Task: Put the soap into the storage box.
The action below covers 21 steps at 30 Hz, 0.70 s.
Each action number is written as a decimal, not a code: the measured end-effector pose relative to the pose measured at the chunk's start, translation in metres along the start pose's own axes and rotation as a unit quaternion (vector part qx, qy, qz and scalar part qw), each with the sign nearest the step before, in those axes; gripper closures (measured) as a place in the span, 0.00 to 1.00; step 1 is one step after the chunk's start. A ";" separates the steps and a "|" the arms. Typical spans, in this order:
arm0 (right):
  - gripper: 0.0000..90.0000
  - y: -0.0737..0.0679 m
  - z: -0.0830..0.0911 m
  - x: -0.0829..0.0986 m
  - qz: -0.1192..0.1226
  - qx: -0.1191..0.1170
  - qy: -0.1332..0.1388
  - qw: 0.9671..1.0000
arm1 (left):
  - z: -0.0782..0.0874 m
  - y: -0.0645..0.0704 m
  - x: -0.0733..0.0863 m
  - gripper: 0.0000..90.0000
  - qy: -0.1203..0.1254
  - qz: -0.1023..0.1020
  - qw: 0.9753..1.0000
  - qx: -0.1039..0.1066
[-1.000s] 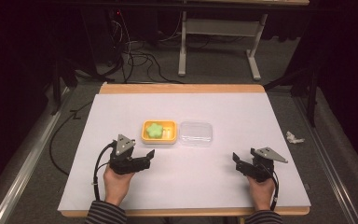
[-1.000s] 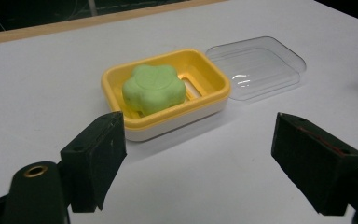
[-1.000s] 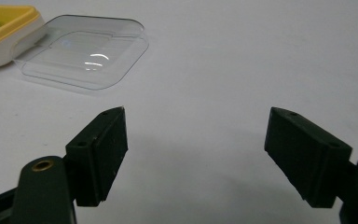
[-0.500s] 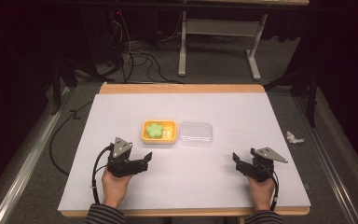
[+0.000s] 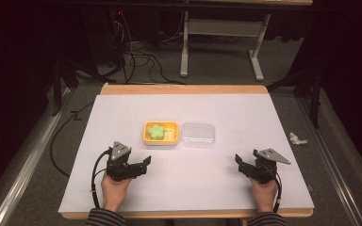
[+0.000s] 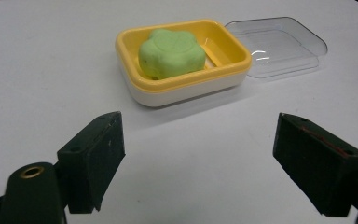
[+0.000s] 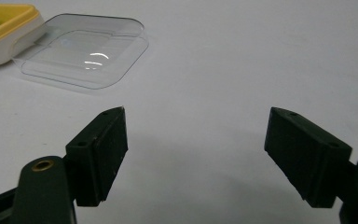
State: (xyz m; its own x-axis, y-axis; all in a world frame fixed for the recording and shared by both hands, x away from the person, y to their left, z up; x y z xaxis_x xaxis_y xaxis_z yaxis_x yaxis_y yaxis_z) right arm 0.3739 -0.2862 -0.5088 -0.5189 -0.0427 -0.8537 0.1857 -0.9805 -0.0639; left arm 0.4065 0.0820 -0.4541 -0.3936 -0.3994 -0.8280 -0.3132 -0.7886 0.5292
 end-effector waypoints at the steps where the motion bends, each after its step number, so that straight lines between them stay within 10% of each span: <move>1: 0.24 0.000 0.000 0.000 0.000 0.000 0.000 1.000 | 0.000 -0.001 0.001 0.19 -0.002 -0.003 1.000 -0.002; 21: 0.24 0.000 0.000 0.000 0.000 0.001 -0.003 1.000 | -0.010 -0.023 0.010 0.19 -0.008 -0.003 0.999 -0.034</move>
State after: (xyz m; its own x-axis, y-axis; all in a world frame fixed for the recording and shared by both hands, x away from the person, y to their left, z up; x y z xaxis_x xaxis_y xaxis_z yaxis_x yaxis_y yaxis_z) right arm 0.3736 -0.2858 -0.5089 -0.5232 -0.0440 -0.8511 0.1836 -0.9810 -0.0621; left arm 0.4182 0.0911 -0.4766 -0.4064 -0.3873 -0.8275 -0.2563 -0.8210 0.5102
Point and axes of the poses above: each handheld gripper's, and its own axes: z roughly backward along the jaws, x roughly out of its underside, y roughly to its right, the point moved 6 cm from there along -z, roughly forward along the jaws, and after that the axes turned 2 degrees about x, right-handed, at the moved point
